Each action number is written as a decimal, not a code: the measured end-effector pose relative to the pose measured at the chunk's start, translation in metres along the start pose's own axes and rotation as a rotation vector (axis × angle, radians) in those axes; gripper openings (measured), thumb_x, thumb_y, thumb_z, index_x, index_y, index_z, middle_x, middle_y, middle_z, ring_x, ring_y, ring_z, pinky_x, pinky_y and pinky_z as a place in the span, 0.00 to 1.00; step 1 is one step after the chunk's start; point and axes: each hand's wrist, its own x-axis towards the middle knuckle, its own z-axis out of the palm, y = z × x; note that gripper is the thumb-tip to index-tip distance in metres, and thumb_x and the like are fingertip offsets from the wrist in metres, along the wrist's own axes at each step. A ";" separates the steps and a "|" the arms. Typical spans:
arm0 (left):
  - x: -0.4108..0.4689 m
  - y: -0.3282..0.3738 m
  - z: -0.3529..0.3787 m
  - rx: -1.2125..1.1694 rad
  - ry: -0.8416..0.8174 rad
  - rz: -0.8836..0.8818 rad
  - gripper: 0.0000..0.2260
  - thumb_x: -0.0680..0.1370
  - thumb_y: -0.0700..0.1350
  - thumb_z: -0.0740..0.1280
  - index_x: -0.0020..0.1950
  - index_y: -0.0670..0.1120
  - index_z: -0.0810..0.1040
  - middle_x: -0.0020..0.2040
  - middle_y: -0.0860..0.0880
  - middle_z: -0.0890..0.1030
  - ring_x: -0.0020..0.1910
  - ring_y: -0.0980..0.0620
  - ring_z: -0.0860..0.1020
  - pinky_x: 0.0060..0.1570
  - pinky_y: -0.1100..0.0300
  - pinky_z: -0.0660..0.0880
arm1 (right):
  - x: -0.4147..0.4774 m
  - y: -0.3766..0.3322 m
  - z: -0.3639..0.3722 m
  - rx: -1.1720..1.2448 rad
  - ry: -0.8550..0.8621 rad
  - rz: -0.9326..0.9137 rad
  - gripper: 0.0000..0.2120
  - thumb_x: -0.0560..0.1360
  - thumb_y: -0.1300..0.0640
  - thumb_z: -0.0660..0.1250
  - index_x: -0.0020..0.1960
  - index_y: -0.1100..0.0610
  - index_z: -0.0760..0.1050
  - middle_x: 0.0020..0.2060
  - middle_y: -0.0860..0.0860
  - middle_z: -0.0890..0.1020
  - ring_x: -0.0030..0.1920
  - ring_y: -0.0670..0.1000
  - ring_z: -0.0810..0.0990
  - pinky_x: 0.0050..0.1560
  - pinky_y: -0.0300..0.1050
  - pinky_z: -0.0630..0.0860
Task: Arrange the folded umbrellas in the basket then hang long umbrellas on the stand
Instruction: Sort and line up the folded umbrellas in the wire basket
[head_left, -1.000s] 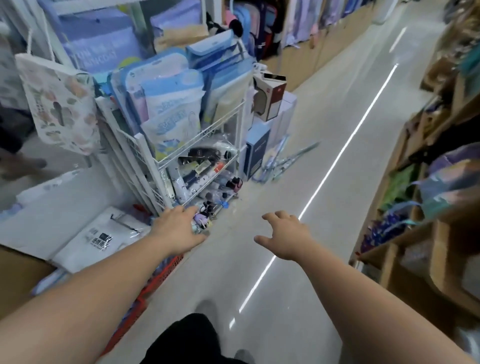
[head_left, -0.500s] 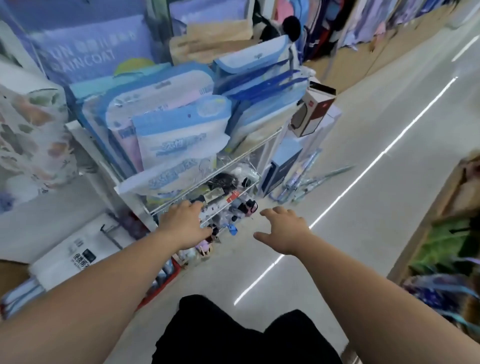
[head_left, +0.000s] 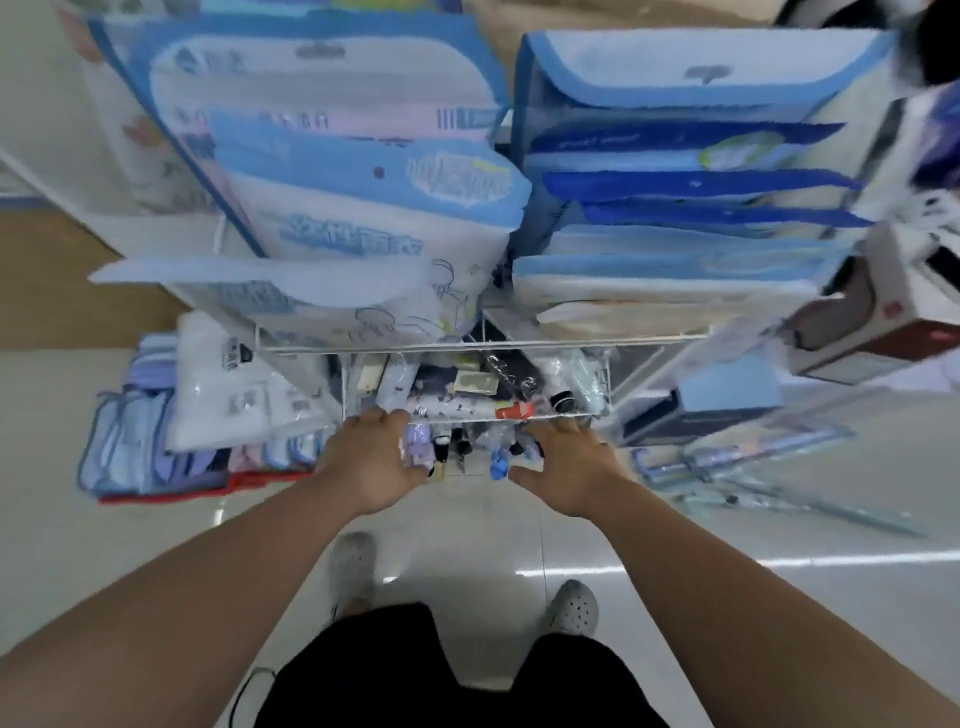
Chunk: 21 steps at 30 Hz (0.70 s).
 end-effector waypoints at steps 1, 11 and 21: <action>-0.002 0.006 0.006 0.001 0.006 -0.013 0.33 0.73 0.62 0.67 0.75 0.52 0.64 0.70 0.46 0.70 0.66 0.42 0.70 0.59 0.51 0.73 | 0.006 0.004 0.000 0.000 -0.016 -0.023 0.36 0.74 0.31 0.61 0.77 0.43 0.59 0.77 0.53 0.64 0.74 0.60 0.65 0.69 0.58 0.69; 0.087 -0.007 0.061 -0.074 0.159 0.008 0.35 0.75 0.61 0.68 0.78 0.52 0.61 0.76 0.47 0.64 0.72 0.43 0.65 0.68 0.49 0.69 | 0.111 -0.004 0.004 -0.246 0.247 -0.230 0.31 0.76 0.35 0.61 0.75 0.44 0.61 0.75 0.54 0.63 0.73 0.60 0.61 0.73 0.59 0.59; 0.207 -0.051 0.098 0.212 0.625 0.016 0.26 0.73 0.66 0.65 0.61 0.48 0.75 0.55 0.41 0.78 0.56 0.38 0.75 0.59 0.48 0.71 | 0.218 0.000 0.037 -0.393 0.595 -0.242 0.35 0.76 0.36 0.61 0.79 0.42 0.52 0.79 0.53 0.52 0.78 0.61 0.49 0.77 0.65 0.45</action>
